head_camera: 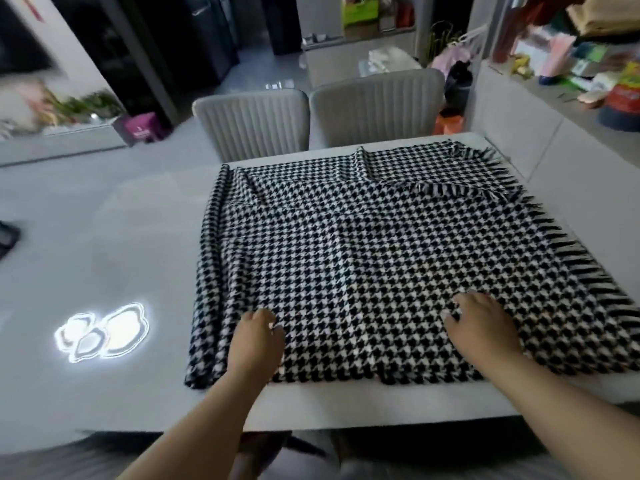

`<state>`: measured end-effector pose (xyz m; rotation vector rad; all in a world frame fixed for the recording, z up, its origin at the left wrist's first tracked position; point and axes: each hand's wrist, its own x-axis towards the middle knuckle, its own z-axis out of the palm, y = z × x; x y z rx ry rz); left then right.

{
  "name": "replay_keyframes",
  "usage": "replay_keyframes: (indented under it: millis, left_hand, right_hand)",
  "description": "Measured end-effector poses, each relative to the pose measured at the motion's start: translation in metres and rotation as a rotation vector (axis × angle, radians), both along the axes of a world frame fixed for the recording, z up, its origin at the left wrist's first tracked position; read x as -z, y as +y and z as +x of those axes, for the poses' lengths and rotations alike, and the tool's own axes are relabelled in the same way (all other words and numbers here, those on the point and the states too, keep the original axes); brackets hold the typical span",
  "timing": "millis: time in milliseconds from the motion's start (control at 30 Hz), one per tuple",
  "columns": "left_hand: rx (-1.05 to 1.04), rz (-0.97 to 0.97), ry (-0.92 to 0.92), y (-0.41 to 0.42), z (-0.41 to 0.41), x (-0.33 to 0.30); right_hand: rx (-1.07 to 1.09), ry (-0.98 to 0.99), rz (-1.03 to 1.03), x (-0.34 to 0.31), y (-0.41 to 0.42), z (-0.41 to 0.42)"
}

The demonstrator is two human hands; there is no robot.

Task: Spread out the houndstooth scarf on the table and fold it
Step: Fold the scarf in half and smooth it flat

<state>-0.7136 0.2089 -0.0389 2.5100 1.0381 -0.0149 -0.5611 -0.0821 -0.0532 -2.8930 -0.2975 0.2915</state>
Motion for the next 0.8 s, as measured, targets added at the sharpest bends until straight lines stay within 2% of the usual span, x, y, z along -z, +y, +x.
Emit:
replay_keyframes:
  millis: [100,167,267,433,500,600,667,800]
  left_hand:
    - [-0.115,0.048,0.0,0.044,-0.02,-0.006]
    - [-0.12,0.047,0.028,0.069,-0.031,-0.006]
    - [-0.039,0.036,0.12,0.096,-0.04,-0.001]
    - [0.112,0.091,0.322,0.129,-0.045,0.006]
    - [0.028,0.181,0.347,0.155,-0.054,0.002]
    - [-0.269,0.255,0.439,0.204,-0.077,-0.006]
    - [-0.334,0.242,0.41,0.222,-0.082,-0.003]
    - [-0.269,0.107,0.225,0.208,-0.067,0.015]
  right_hand:
    - [-0.093,0.041,0.131,-0.008,0.055,-0.022]
    - [-0.178,0.058,0.205,-0.012,0.09,-0.04]
    - [-0.285,0.105,0.266,-0.013,0.136,-0.063]
    - [-0.348,0.228,0.251,-0.002,0.187,-0.084]
    - [-0.331,0.243,0.213,0.005,0.197,-0.084]
    - [-0.269,0.194,0.156,0.012,0.205,-0.08]
    - [-0.24,0.149,0.137,0.014,0.213,-0.078]
    - [-0.258,0.065,0.132,0.017,0.236,-0.079]
